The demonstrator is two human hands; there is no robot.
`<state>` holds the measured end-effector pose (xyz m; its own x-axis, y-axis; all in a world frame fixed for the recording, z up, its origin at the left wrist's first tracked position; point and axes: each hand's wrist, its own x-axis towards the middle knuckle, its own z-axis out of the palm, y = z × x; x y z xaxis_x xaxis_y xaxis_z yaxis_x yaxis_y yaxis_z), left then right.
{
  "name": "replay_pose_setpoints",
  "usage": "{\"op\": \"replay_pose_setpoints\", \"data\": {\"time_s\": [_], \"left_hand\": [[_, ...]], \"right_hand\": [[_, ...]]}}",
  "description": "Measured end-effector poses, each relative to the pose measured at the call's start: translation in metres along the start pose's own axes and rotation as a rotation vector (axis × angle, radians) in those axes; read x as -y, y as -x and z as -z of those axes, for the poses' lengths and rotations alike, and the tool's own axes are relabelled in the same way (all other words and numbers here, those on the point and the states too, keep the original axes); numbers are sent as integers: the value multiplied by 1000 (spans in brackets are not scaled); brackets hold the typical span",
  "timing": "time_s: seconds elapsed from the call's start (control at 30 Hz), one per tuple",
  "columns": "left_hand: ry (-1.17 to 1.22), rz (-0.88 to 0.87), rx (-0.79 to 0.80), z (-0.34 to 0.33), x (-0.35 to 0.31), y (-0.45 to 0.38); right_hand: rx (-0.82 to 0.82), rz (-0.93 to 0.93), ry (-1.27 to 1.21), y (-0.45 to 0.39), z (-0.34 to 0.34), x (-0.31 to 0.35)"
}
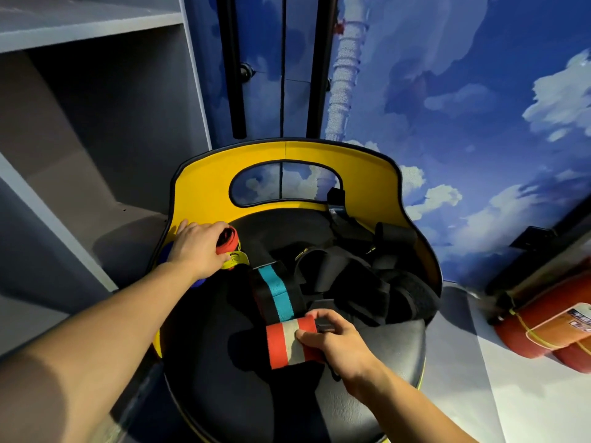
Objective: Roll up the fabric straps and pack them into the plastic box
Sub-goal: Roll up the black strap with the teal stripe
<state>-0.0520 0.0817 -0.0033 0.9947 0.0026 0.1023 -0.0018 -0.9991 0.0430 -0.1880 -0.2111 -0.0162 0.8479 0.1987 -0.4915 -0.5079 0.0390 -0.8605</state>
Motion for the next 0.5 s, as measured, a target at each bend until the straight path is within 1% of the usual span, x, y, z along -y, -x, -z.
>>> {"op": "replay_pose_setpoints", "data": {"time_s": [0.13,0.33,0.43,0.5], "left_hand": [[-20,48,-63,-6,1,-7],[-36,146,-78,-10,-8,-13],[-2,146,-92,-9,-9,-8],[30,108,-142,-5,-9,2]], "right_hand": [[43,-33,57,4,-3,-5],[17,-49,50,-4,-6,-14],[27,-47,48,-5,-8,-14],[34,-50,52,-4,-9,-13]]}}
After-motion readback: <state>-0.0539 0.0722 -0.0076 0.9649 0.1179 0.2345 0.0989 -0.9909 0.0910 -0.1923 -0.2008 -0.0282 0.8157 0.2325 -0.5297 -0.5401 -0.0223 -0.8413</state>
